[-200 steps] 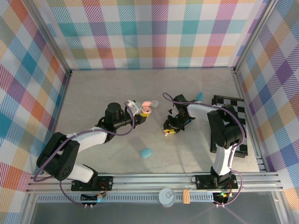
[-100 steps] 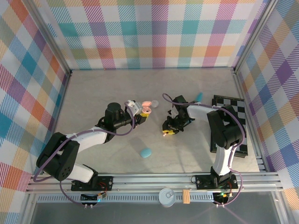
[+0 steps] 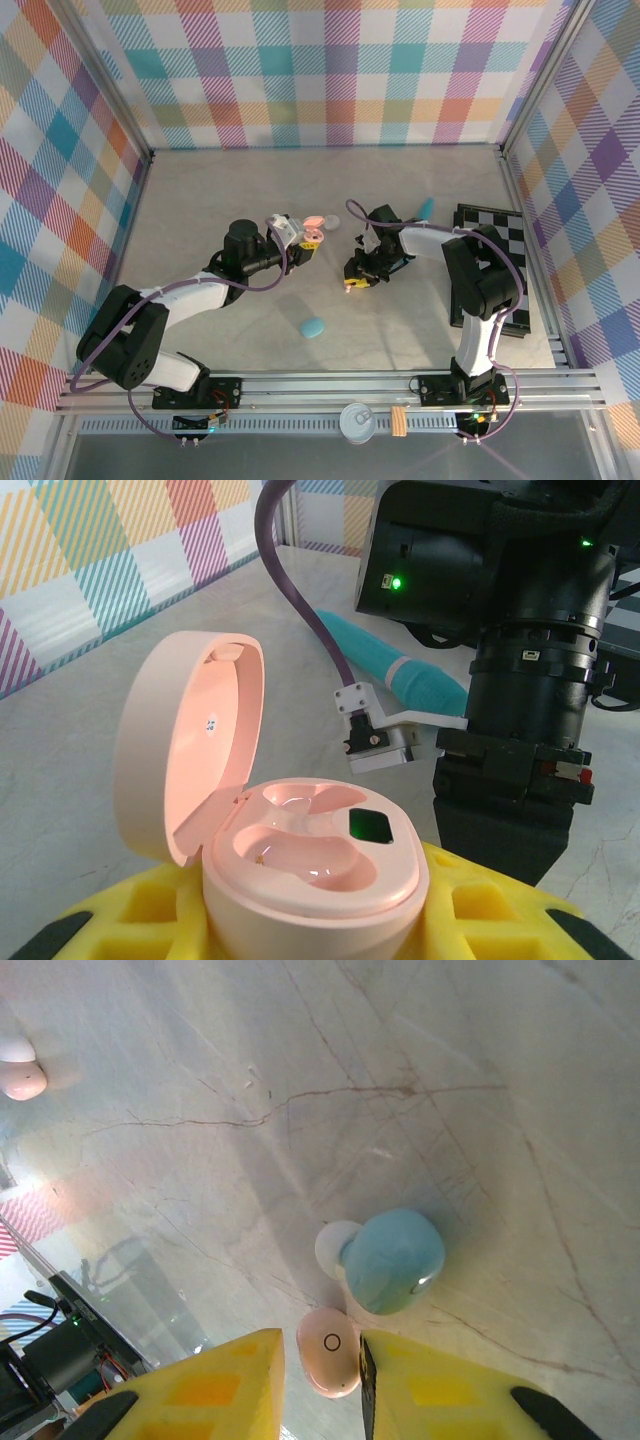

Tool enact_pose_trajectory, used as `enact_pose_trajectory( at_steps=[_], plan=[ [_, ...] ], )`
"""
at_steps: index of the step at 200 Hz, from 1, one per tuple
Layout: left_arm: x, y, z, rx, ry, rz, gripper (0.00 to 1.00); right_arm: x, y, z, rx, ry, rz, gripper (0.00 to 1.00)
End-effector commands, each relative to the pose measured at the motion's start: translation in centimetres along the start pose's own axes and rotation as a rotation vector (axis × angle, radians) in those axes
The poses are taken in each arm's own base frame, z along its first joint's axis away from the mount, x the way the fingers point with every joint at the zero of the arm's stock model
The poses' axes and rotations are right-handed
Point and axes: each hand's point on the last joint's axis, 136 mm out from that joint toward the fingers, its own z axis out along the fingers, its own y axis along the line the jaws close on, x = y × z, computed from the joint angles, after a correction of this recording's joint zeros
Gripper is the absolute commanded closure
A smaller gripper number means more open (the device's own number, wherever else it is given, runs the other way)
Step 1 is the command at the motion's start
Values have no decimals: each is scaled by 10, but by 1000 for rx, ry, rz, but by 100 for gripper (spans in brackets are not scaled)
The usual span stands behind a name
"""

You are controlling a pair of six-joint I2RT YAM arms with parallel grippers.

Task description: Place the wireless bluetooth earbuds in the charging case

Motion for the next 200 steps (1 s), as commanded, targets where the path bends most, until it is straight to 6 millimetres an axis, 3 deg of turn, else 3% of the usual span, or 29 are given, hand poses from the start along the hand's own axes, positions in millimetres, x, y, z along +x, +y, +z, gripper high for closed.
enact_pose_trajectory(
  at_steps=[1, 35, 154, 200],
  plan=[
    [-10, -2, -3, 0, -24, 35, 73, 5, 4, 6, -23, 28, 1, 73],
    [-9, -2, -4, -3, -23, 37, 73, 7, 7, 10, -25, 42, -13, 73],
    [-9, -3, -7, -6, -26, 38, 73, 13, -9, 26, 92, 83, -9, 77],
    [-8, -2, -7, -9, -22, 38, 73, 11, -2, 10, 122, 44, -31, 81]
  ],
)
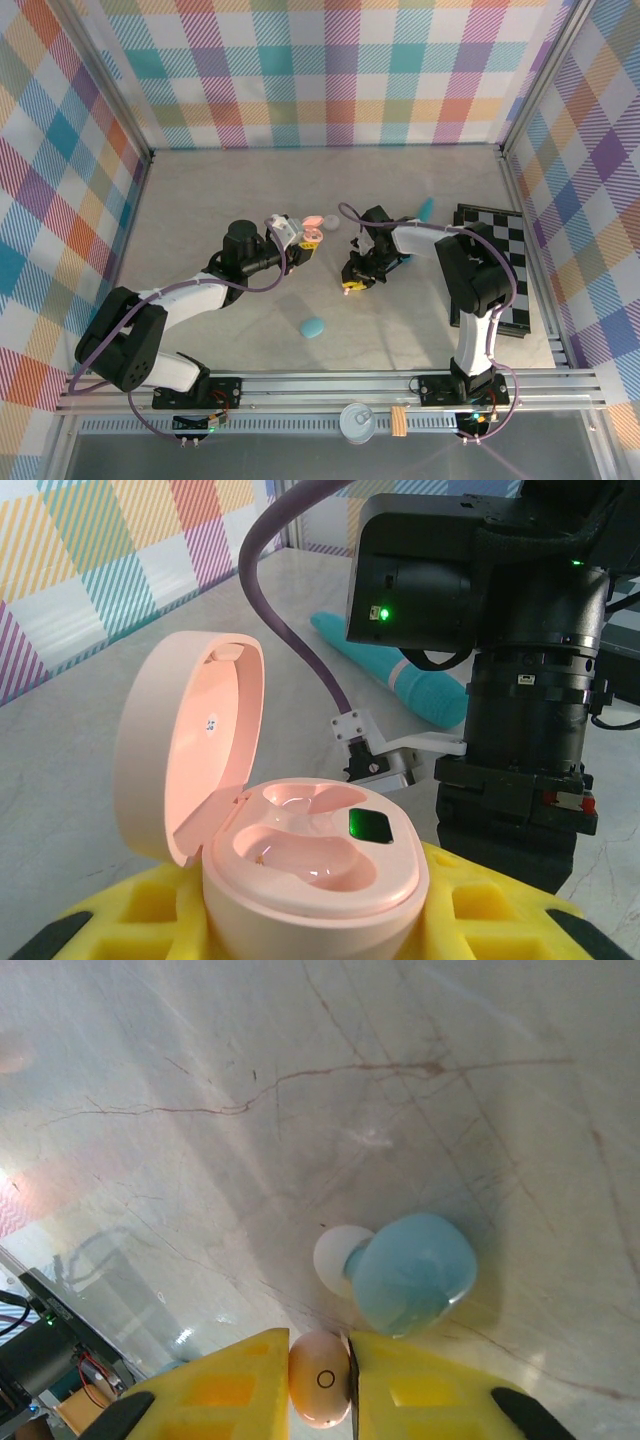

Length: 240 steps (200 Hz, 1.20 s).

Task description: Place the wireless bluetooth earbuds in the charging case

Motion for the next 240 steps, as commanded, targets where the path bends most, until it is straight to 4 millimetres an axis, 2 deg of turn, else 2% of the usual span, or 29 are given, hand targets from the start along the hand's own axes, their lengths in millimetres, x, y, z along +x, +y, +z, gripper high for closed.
enact_pose_trajectory(
  at_steps=[1, 37, 88, 112, 131, 170, 218, 240],
  plan=[
    [-6, -3, -5, 2, -19, 32, 73, 4, -2, -1, 62, -5, -29, 81],
    [-9, -1, -4, -2, -24, 35, 73, -1, 6, -29, 125, -78, -56, 82],
    [-10, -1, -1, 8, -26, 36, 73, -5, -11, -79, 386, -165, -40, 82],
    [-12, -1, 1, 15, -29, 34, 73, -4, -19, -93, 490, -172, -40, 82],
    [-12, -1, 3, 22, -29, 35, 73, -7, -17, -100, 519, -198, -60, 82],
    [-13, -5, 6, 55, -34, 29, 73, -11, 25, -116, 398, -296, -176, 82],
    [-15, -21, 3, 136, -35, 8, 73, -4, 100, -141, 129, -362, -318, 82],
    [-20, -28, 2, 181, -49, -15, 73, 0, 126, -151, 36, -381, -378, 82]
  ],
)
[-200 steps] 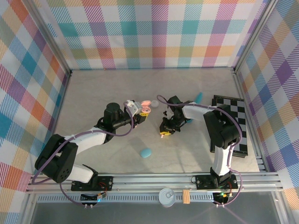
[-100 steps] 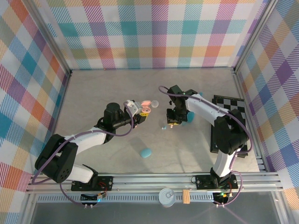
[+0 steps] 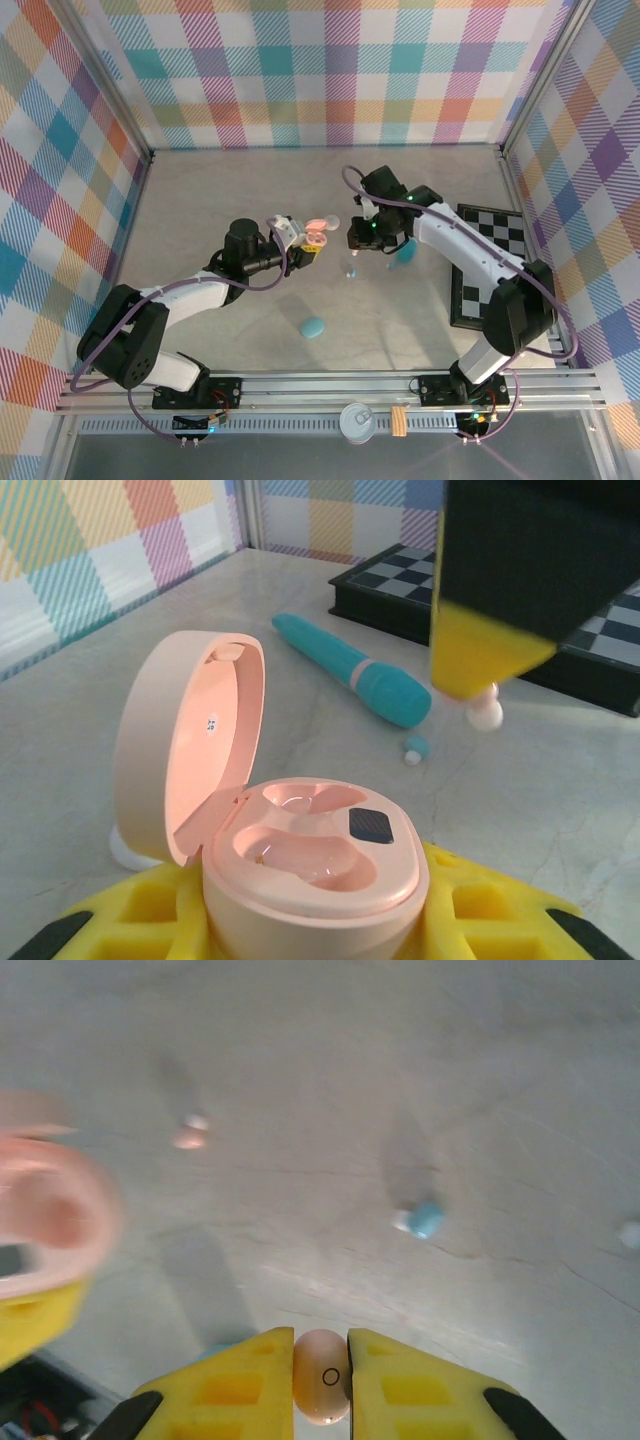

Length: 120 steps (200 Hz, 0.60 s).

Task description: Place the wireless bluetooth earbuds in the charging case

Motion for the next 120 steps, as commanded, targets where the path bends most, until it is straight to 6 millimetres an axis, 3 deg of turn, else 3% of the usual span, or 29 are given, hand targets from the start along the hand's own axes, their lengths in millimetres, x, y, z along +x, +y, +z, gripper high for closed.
enact_pose_trajectory(
  at_steps=[1, 35, 120],
  plan=[
    [-21, -14, 0, 87, -49, 5, 73, -10, 41, -20, -170, -46, -78, 82],
    [-33, -22, 0, 139, -107, -21, 73, -16, 63, -30, -281, -60, -114, 82],
    [-40, -29, -4, 170, -139, -26, 74, -27, 69, -24, -298, -74, -128, 82]
  ],
)
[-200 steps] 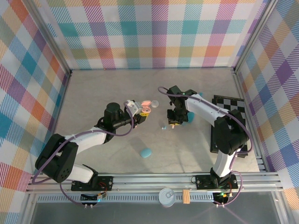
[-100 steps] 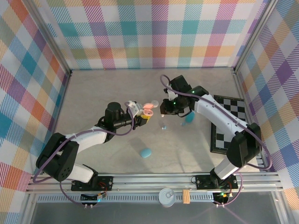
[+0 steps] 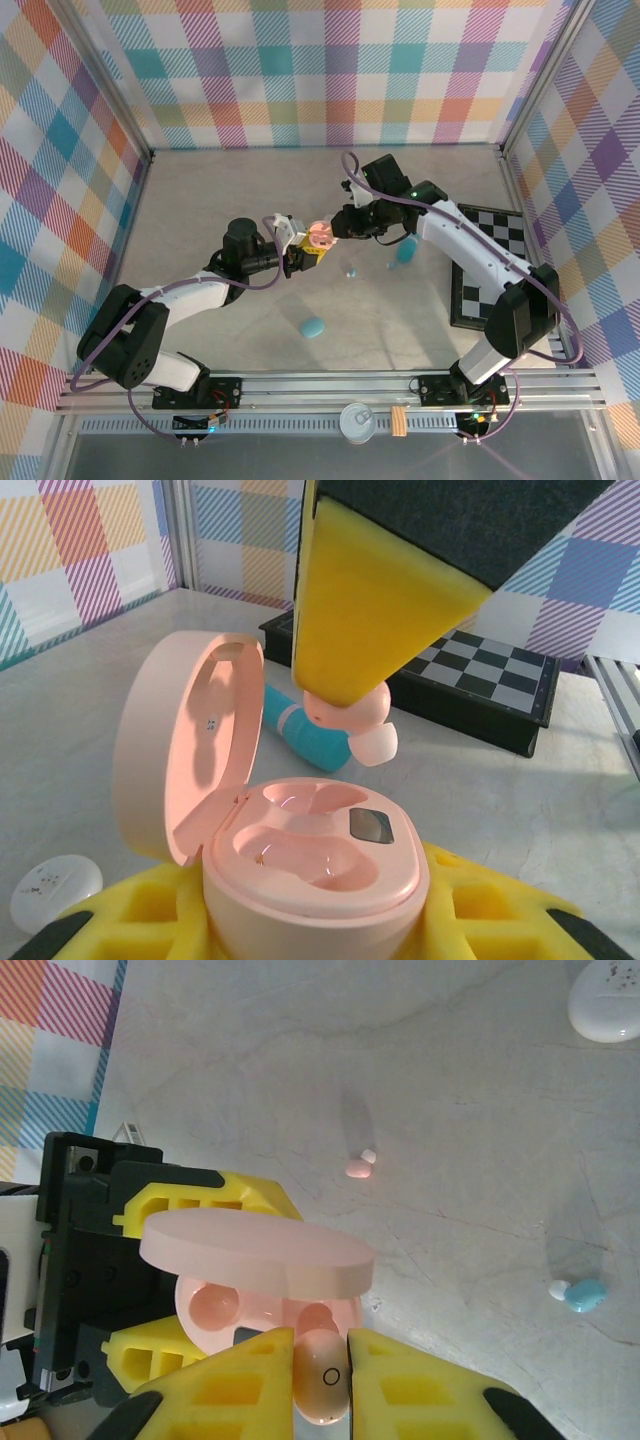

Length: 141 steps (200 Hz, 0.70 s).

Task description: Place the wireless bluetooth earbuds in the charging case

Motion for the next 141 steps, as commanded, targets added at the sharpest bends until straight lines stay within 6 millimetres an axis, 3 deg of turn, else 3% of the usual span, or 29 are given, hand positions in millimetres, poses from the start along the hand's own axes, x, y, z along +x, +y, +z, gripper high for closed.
enact_pose_trajectory(
  at_steps=[1, 141],
  plan=[
    [-19, -9, 1, 40, -50, 37, 74, -9, 12, 1, -42, -13, -37, 82],
    [-26, -7, 0, 26, -77, 36, 74, 0, 2, 22, -60, 19, -40, 82]
  ],
)
